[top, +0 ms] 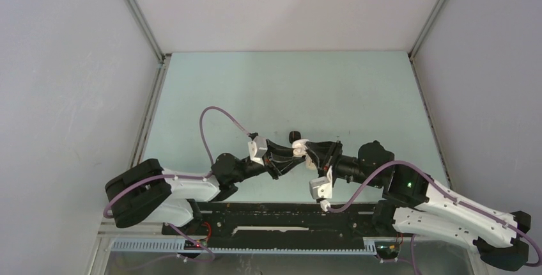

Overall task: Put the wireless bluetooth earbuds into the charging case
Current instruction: Place the earbud in the charging case, then close the charging case, then place the charging case at the center of the board, then reset both arms

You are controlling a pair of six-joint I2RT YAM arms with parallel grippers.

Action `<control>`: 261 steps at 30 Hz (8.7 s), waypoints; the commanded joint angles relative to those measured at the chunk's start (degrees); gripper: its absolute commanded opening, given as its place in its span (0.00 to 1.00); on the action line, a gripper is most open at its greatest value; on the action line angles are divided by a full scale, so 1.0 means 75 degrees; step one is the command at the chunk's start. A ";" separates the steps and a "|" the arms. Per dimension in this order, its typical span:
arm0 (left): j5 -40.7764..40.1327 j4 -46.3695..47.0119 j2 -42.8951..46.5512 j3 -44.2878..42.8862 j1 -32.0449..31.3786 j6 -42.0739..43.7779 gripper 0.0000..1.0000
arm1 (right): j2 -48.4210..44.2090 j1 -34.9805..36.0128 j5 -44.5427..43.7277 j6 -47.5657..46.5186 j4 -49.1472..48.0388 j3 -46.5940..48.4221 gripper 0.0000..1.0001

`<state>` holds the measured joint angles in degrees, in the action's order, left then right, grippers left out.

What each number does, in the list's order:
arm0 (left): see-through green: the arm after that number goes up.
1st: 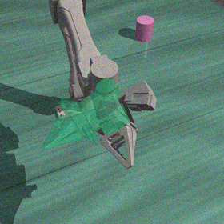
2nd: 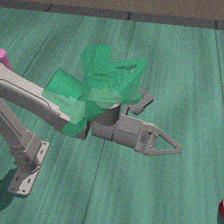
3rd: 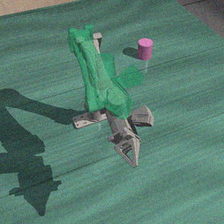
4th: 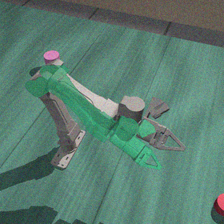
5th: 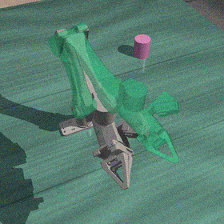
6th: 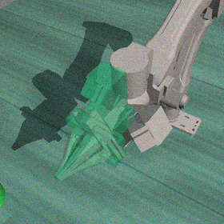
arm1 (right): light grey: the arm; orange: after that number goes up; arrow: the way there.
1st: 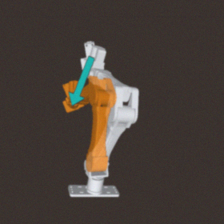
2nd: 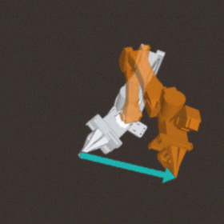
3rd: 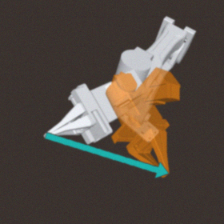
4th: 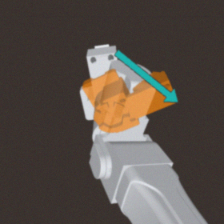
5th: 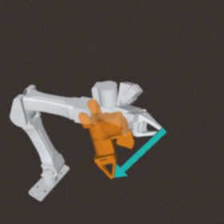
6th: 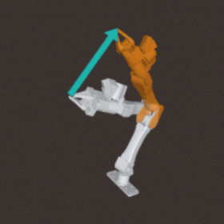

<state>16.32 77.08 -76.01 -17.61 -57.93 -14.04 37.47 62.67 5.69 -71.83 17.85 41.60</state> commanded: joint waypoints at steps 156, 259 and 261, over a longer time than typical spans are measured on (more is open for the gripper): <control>0.0680 -0.0305 -0.0571 -0.0478 0.0360 -0.0759 0.00 | 0.2533 -0.4383 0.6350 0.4857 0.4654 0.2679 0.83; -0.4697 -1.3622 0.1440 -0.4929 0.4087 0.0106 1.00 | 0.2146 -0.6865 0.0361 0.8706 -0.0211 0.0263 1.00; -0.4712 -1.3425 0.1549 -0.4786 0.4209 0.0104 1.00 | 0.2188 -0.6861 0.0412 0.8699 -0.0239 0.0232 1.00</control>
<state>-17.69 -27.09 -66.61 -54.94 -27.64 -15.33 53.82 11.38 10.02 -6.46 19.53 43.88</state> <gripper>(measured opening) 0.996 0.997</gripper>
